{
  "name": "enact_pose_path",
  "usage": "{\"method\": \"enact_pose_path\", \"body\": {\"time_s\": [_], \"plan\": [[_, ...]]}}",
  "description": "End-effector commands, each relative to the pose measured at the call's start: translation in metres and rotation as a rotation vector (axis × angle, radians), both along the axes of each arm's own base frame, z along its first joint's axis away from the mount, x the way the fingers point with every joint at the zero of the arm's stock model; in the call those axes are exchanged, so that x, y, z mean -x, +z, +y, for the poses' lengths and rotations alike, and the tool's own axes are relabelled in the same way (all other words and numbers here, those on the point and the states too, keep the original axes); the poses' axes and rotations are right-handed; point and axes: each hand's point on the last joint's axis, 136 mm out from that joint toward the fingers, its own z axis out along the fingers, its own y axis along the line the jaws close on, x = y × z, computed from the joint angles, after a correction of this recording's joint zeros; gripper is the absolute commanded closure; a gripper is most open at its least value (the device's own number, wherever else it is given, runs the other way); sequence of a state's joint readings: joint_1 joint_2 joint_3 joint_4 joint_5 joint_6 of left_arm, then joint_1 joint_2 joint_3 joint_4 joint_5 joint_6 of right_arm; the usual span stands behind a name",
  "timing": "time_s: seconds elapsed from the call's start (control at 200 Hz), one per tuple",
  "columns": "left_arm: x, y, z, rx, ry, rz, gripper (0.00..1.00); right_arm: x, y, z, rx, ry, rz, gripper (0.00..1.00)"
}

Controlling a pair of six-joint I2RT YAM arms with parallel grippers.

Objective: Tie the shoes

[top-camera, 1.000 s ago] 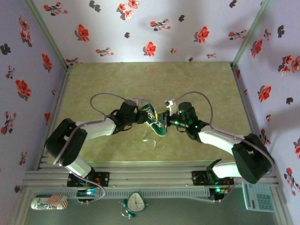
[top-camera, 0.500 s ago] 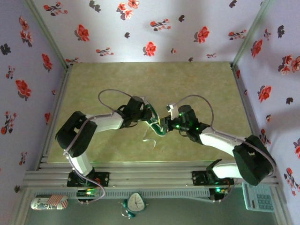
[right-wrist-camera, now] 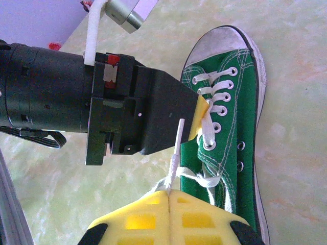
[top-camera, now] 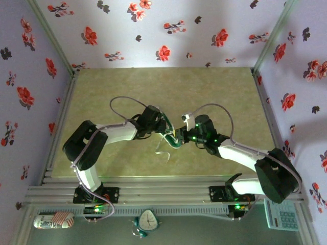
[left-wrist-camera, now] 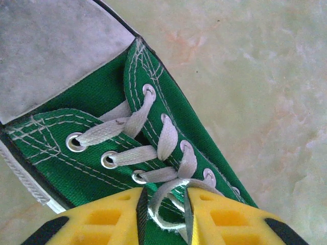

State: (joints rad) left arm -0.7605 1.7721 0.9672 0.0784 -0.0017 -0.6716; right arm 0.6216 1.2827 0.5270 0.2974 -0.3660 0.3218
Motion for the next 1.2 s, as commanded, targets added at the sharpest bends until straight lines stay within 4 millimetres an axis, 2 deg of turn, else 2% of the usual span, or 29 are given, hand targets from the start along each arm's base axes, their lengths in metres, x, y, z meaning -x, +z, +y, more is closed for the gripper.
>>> {"method": "enact_pose_path", "body": {"time_s": [0.0, 0.195, 0.415, 0.68, 0.975, 1.195], "plan": [[0.003, -0.008, -0.006, -0.001, -0.02, 0.008, 0.78, -0.001, 0.001, -0.001, 0.004, 0.0, -0.017, 1.0], [0.004, 0.01, -0.003, 0.025, -0.024, -0.042, 0.89, 0.001, -0.001, -0.003, 0.022, 0.001, -0.006, 1.0], [0.012, 0.037, 0.007, 0.051, -0.044, -0.127, 0.9, 0.004, -0.012, -0.001, 0.106, 0.045, 0.079, 1.0], [0.028, 0.041, 0.007, 0.063, -0.111, -0.164, 0.9, 0.006, -0.02, 0.021, 0.085, 0.147, 0.163, 1.0], [0.03, 0.044, 0.008, 0.072, -0.111, -0.172, 0.9, -0.002, -0.031, 0.04, 0.081, 0.195, 0.206, 1.0], [0.029, 0.05, 0.008, 0.08, -0.116, -0.183, 0.9, -0.008, -0.038, 0.044, 0.097, 0.197, 0.22, 1.0]]}}
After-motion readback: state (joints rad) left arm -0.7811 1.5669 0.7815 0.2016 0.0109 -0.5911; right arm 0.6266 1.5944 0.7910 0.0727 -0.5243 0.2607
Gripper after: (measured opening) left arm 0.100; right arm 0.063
